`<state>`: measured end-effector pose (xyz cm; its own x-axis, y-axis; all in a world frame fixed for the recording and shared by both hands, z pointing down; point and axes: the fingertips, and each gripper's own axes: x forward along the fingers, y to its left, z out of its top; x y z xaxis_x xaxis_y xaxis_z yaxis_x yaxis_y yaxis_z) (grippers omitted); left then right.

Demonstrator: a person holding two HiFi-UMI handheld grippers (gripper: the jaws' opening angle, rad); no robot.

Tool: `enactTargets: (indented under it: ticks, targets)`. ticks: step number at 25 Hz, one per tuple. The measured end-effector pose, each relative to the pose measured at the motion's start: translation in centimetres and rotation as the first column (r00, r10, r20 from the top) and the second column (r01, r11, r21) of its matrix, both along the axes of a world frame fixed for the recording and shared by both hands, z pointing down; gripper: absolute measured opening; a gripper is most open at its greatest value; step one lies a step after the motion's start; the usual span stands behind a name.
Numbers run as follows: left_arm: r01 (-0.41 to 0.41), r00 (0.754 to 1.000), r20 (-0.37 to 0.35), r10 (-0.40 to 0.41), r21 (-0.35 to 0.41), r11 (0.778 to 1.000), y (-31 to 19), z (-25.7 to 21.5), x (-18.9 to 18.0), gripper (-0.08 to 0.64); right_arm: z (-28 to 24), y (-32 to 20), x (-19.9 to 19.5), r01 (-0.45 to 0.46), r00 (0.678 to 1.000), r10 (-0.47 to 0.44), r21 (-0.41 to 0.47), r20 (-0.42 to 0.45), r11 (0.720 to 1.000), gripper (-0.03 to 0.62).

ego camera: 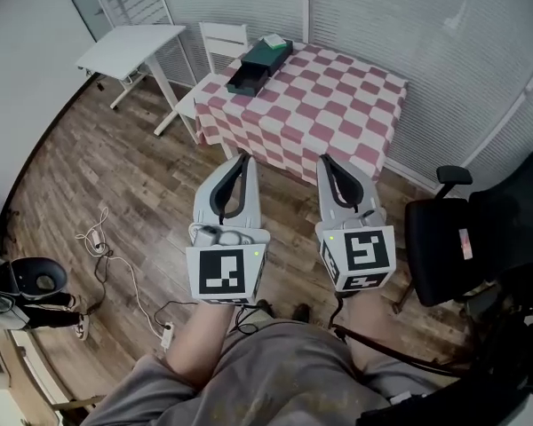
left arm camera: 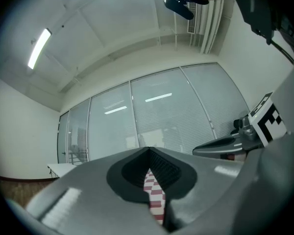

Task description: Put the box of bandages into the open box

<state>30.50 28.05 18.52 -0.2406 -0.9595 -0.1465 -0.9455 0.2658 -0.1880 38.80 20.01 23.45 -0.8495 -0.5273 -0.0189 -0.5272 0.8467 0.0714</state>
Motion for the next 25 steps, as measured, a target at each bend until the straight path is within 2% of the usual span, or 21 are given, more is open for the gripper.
enactTargets:
  ticks: [6, 11, 18, 25]
  targets:
    - [0.013, 1.0, -0.007, -0.013, -0.012, 1.0, -1.7, 0.7, -0.6, 0.0, 0.8, -2.1, -0.6, 0.0, 1.0, 0.0, -0.001, -0.009, 1.0, 0.028]
    - [0.017, 1.0, -0.016, -0.017, -0.016, 1.0, -4.2, 2.1, -3.1, 0.0, 1.9, -4.9, -2.9, -0.009, 1.0, 0.009, -0.009, -0.021, 1.0, 0.028]
    - [-0.004, 0.999, -0.05, 0.004, 0.002, 1.0, -10.2, 3.1, -10.9, 0.0, 3.1, -10.4, -10.7, -0.016, 0.998, 0.016, 0.001, -0.057, 1.0, 0.028]
    - [-0.081, 0.997, -0.015, 0.081, 0.028, 0.996, -16.6, 1.3, -18.4, 0.0, 1.0, -16.6, -19.5, -0.061, 0.996, 0.063, 0.035, -0.058, 0.997, 0.028]
